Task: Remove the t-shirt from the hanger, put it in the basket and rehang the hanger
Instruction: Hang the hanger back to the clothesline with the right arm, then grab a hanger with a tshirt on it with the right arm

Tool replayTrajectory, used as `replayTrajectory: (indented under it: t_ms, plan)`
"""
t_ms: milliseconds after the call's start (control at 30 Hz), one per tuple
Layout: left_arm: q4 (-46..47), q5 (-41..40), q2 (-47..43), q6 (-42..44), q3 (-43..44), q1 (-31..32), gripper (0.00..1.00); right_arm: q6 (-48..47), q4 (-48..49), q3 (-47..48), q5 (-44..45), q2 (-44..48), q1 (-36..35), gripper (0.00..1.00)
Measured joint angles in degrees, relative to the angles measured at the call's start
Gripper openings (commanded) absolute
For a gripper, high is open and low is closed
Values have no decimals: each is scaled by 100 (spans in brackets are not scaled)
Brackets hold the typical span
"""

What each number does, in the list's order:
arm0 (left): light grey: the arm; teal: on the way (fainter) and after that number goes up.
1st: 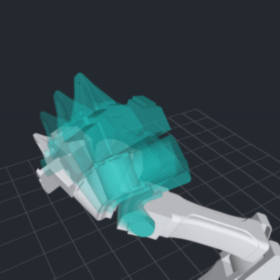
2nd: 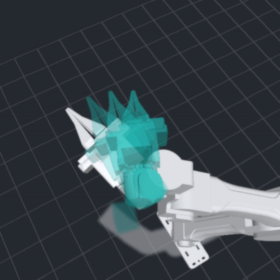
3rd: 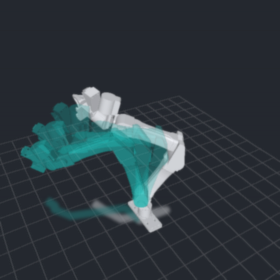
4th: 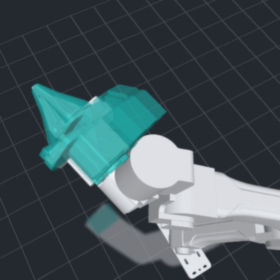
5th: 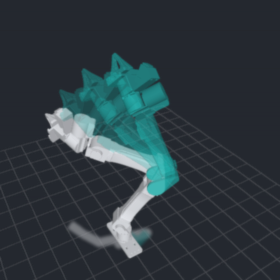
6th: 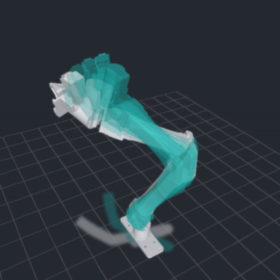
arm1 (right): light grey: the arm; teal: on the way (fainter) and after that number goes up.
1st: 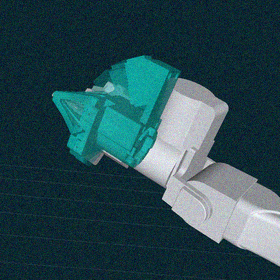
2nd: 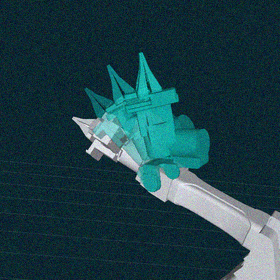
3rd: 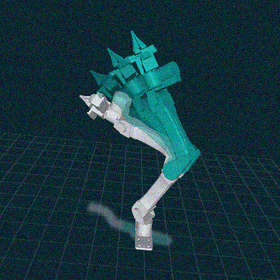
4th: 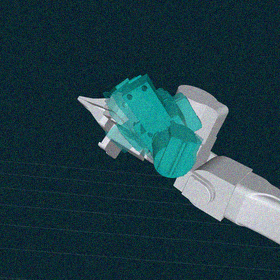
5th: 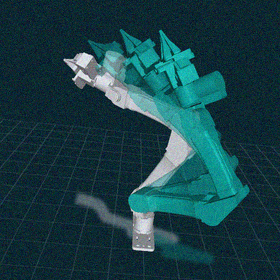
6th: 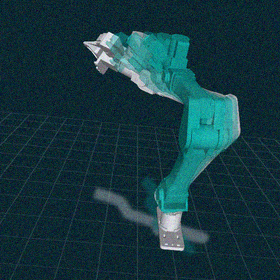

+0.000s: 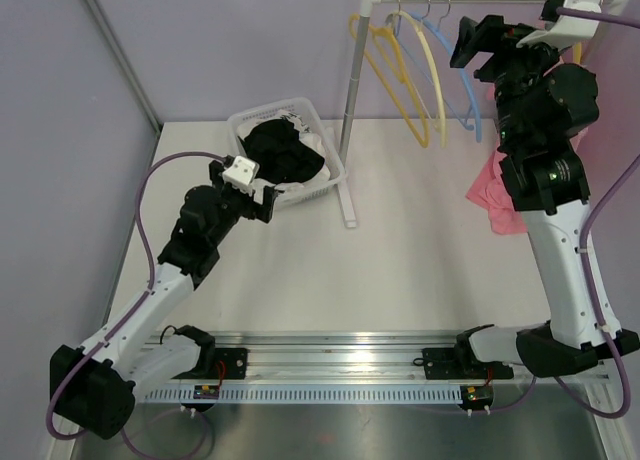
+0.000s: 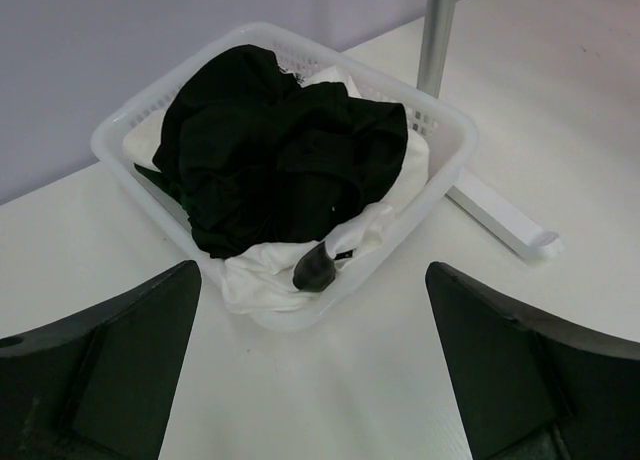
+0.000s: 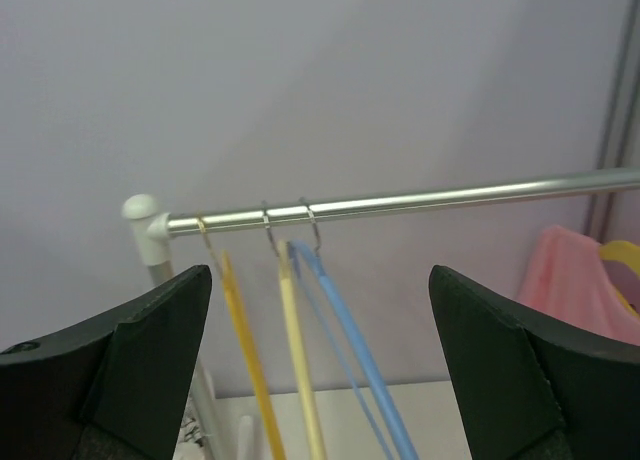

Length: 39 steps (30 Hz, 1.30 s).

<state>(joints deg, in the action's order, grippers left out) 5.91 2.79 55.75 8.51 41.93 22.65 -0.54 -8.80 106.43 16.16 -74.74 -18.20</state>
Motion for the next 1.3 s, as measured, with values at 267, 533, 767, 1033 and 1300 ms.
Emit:
replayTrajectory:
  t_ms: [267,533,767,1033,1300]
  plan:
    - [372,-186,-566,33,-918,-4,99,-560,-1119,931,1158,-699,44,100]
    - [780,-85,-780,151,-1169,-4,99,-256,-1853,1069,1071,-708,997,99]
    - [793,-63,-511,251,-1211,-4,99,557,-2343,1611,107,-1043,2876,89]
    - [951,37,-588,398,-1379,-4,99,903,-2409,1869,-741,-2031,3556,76]
    - [1150,175,-597,514,-1561,-4,99,1091,-2319,1829,-940,-2555,3615,74]
